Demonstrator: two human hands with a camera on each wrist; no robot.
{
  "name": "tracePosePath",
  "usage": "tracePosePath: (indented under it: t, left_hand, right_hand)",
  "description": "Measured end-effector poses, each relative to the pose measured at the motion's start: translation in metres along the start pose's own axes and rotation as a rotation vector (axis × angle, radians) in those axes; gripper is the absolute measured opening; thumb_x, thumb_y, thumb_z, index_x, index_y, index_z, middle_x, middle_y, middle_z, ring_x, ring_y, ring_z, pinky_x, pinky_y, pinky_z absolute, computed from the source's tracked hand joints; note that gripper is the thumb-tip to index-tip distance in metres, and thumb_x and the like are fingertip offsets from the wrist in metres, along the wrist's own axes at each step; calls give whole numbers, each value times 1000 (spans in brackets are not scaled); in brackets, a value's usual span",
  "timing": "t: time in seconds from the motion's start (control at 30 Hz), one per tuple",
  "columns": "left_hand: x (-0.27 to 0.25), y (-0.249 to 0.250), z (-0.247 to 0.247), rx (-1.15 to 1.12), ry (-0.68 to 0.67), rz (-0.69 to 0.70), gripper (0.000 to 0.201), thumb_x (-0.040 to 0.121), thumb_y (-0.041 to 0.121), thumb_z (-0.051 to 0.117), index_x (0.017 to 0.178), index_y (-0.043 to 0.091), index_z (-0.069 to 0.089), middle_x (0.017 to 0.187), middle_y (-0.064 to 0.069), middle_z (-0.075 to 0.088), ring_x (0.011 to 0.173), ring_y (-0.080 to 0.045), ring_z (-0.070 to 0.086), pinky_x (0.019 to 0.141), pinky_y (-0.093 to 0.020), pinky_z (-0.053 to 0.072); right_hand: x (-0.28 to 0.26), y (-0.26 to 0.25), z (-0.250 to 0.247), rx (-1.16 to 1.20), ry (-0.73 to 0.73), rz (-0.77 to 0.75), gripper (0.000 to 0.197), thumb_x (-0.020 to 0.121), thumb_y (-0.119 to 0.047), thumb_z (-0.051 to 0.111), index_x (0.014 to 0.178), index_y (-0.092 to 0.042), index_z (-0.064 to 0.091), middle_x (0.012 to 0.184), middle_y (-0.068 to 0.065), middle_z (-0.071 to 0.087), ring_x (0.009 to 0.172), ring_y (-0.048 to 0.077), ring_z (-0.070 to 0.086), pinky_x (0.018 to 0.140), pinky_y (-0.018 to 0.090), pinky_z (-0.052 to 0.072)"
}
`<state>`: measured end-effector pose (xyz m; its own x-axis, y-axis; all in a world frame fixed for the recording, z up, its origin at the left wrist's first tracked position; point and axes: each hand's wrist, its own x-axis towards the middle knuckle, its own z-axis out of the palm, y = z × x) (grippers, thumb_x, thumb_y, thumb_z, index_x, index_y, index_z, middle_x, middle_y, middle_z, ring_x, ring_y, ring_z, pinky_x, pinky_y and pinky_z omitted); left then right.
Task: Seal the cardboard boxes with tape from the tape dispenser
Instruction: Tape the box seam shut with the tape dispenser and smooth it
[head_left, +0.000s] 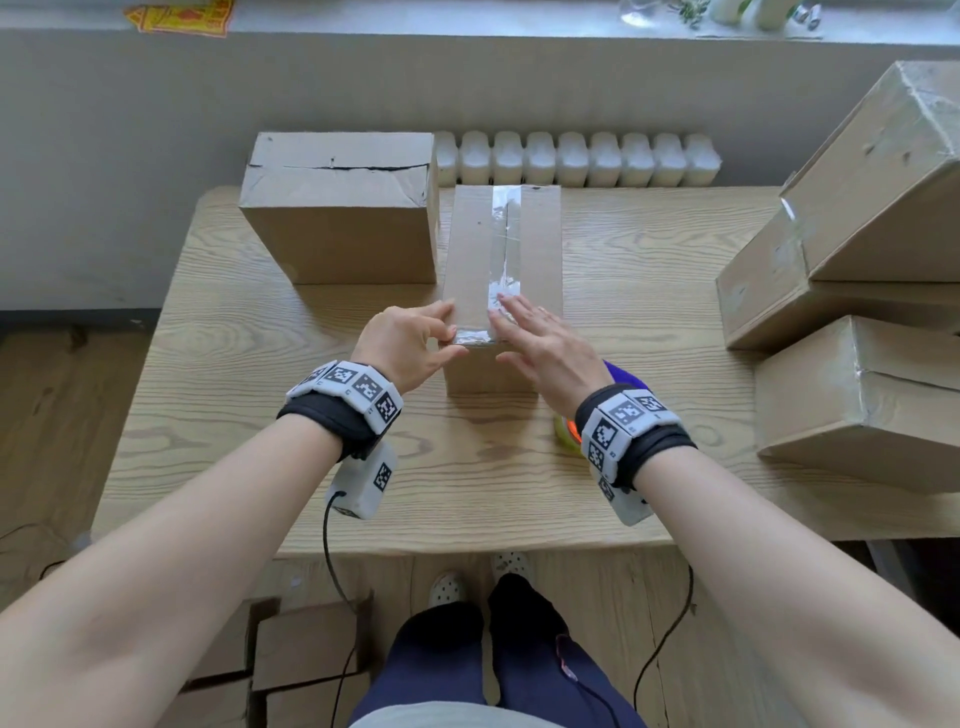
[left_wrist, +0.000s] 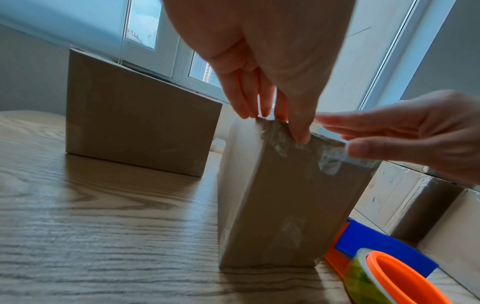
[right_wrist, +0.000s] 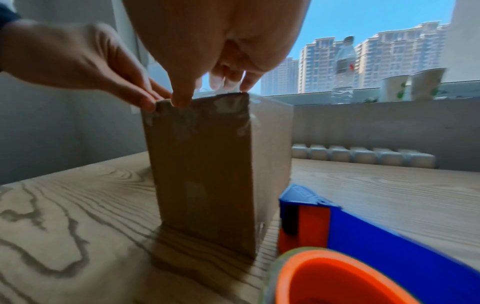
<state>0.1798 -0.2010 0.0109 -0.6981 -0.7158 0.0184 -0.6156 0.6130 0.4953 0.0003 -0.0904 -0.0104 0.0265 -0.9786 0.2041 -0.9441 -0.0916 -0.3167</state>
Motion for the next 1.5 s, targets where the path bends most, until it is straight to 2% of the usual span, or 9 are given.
tracePosePath:
  t: [0.1,0.23,0.53,0.67,0.87,1.1,1.2,1.37,1.5]
  left_hand:
    - [1,-3,6,-27,14,13,27,83,31,69,98,10,74,131,0,56,118,-12,56,105,-29,39]
    - [2,-3,9,-63,22,26,24,85,26,68,98,6,74,129,-2,57,124,-10,51,108,-31,36]
    - [1,-2,9,-70,6,23,23,85,25,68,98,7,74,130,-1,57,125,-8,50,109,-29,34]
    - [1,-4,3,-41,-11,-4,21,84,26,69,97,11,75,131,3,56,124,-5,49,109,-19,30]
    - [-4,-6,-6,-31,-56,-17,24,83,28,70,103,14,73,132,6,54,121,-4,51,110,-23,32]
    - [-32,25,16,13,-160,249,40,89,9,55,128,15,58,144,4,42,140,-9,24,113,-30,29]
    - [-44,33,22,-48,-209,373,52,84,1,43,134,12,51,143,0,43,137,-10,29,111,-26,30]
    - [-34,17,6,-8,54,357,39,74,-3,42,99,7,70,116,-9,67,111,-24,62,85,-39,55]
    - [-13,3,-11,55,-9,134,53,76,-13,47,124,4,56,140,-12,46,133,-24,40,110,-29,32]
  right_hand:
    - [5,-7,13,-51,32,-49,40,89,-24,53,126,-10,60,132,16,57,122,32,54,101,44,42]
    - [3,-3,24,-33,117,-35,48,82,4,63,126,-12,60,131,13,58,123,29,54,104,37,38]
    - [-3,8,10,-92,2,-80,55,80,12,60,133,-2,51,136,15,53,125,29,51,107,36,30]
    - [-10,11,0,-112,10,6,47,97,-16,35,140,0,39,144,14,44,133,25,42,114,29,20]
    - [-33,25,-11,-111,-51,113,56,96,-33,24,141,-4,40,148,10,38,137,21,37,115,30,22]
    - [-19,2,-38,16,66,366,49,97,-33,43,141,-10,42,148,5,41,133,21,42,110,36,30]
    - [3,-16,-46,6,-43,455,57,96,-40,45,145,-12,34,154,7,28,140,22,30,114,37,23]
    - [18,-26,-38,-65,-337,608,110,74,-81,42,151,-11,8,159,16,-3,147,27,0,117,46,6]
    - [26,-41,-25,-51,-507,600,126,62,-84,54,150,-24,-12,153,20,-24,142,37,-20,111,61,-6]
